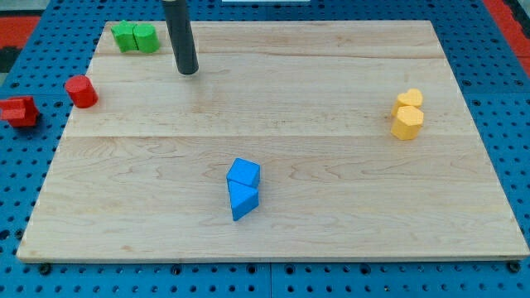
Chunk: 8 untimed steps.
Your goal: Move the blue blocks towards the bottom center of the board
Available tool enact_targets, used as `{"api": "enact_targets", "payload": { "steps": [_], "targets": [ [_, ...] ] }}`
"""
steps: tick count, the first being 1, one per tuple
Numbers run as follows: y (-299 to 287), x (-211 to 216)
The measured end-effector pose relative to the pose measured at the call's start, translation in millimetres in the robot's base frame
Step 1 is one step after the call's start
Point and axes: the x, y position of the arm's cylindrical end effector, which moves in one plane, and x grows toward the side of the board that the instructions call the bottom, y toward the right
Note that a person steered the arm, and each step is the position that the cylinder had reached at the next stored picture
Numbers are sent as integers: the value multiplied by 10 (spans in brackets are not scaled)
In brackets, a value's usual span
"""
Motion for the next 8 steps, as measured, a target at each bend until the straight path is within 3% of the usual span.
{"api": "enact_targets", "payload": {
  "steps": [2,3,4,6,8],
  "targets": [
    [47,50],
    [444,474],
    [827,1169],
    [1200,1572],
    [981,1862]
  ]
}}
